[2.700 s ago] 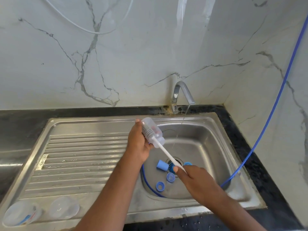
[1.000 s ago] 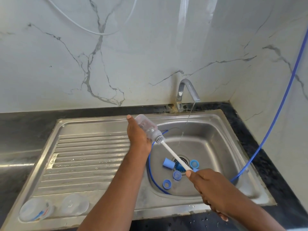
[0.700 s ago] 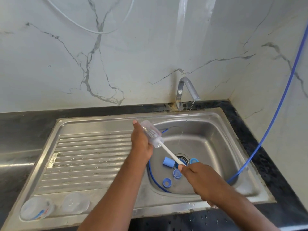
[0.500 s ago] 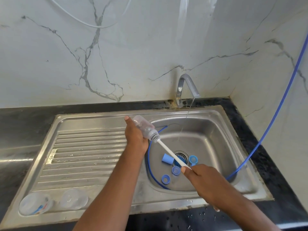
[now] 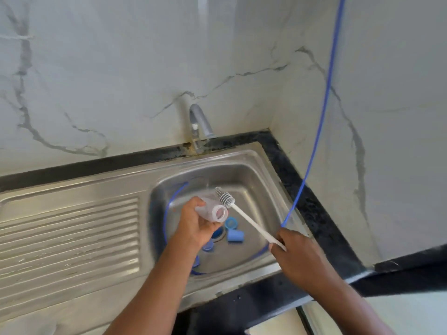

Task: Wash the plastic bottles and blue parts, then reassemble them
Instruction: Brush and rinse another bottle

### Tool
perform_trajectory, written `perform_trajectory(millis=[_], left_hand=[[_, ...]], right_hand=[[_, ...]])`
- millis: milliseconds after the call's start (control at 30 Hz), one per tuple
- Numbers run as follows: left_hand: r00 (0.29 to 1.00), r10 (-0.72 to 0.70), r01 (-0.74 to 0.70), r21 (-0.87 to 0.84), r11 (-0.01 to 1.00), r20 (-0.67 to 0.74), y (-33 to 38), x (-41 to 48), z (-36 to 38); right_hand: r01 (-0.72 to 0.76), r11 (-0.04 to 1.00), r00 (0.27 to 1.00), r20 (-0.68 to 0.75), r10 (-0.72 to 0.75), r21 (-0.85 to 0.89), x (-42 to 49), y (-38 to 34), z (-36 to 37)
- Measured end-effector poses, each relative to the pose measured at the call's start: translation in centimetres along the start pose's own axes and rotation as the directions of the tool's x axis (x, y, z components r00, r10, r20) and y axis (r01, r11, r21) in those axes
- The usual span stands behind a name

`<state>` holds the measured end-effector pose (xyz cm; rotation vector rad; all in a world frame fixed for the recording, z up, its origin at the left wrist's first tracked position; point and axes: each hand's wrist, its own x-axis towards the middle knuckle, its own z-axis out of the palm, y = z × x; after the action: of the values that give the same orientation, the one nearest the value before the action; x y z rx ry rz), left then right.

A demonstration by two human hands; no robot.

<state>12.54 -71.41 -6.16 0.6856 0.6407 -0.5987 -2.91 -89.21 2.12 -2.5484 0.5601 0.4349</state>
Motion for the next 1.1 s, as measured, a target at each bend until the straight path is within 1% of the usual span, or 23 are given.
perform_trajectory(millis=[67, 133, 333, 433, 500, 567, 633, 800, 933, 1033, 1100], left_hand=[[0.995, -0.085, 0.083, 0.039, 0.996, 0.045, -3.4, 0.4, 1.9], [0.987, -0.144, 0.139, 0.073, 0.988, 0.067, -6.2, 0.7, 4.0], [0.972, -0.223, 0.208, 0.163, 0.964, 0.080, -11.6, 1.7, 8.3], [0.955, -0.283, 0.263, 0.183, 0.947, 0.091, -14.1, 1.4, 9.7], [0.947, -0.306, 0.281, 0.208, 0.937, 0.097, -15.4, 1.1, 10.3], [0.944, -0.316, 0.286, 0.239, 0.928, 0.098, -16.2, 1.0, 10.7], [0.948, -0.308, 0.277, 0.256, 0.926, 0.087, -16.6, 0.9, 10.8], [0.965, -0.259, 0.243, 0.247, 0.938, 0.036, -15.9, 0.9, 9.8], [0.988, -0.148, 0.151, 0.204, 0.967, -0.034, -14.2, 1.0, 8.0], [0.992, -0.077, 0.092, 0.155, 0.984, -0.103, -12.6, 1.2, 6.4], [0.990, -0.057, 0.075, 0.136, 0.988, -0.132, -11.7, 1.3, 5.4]], right_hand=[[-0.066, 0.997, 0.996, -0.054, 0.065, -0.025, -0.2, 3.0, -0.8], [-0.142, 0.990, 0.985, -0.099, 0.140, -0.011, -0.8, 5.7, -1.7], [-0.331, 0.943, 0.920, -0.216, 0.328, 0.025, -3.5, 12.5, -3.2], [-0.364, 0.930, 0.897, -0.250, 0.365, 0.054, -4.1, 14.4, -3.7], [-0.386, 0.922, 0.887, -0.263, 0.379, 0.028, -3.2, 15.2, -3.7], [-0.388, 0.922, 0.890, -0.257, 0.376, 0.007, -1.2, 15.5, -3.7], [-0.349, 0.937, 0.904, -0.258, 0.341, 0.016, 1.6, 15.6, -3.5], [-0.219, 0.974, 0.921, -0.342, 0.186, -0.059, 9.6, 15.7, -1.9], [-0.165, 0.976, 0.938, -0.330, 0.111, -0.141, 14.6, 15.5, -0.3], [-0.153, 0.980, 0.926, -0.365, 0.097, -0.129, 16.4, 15.9, 0.3], [-0.161, 0.976, 0.917, -0.387, 0.094, -0.146, 17.1, 16.3, 0.8]])
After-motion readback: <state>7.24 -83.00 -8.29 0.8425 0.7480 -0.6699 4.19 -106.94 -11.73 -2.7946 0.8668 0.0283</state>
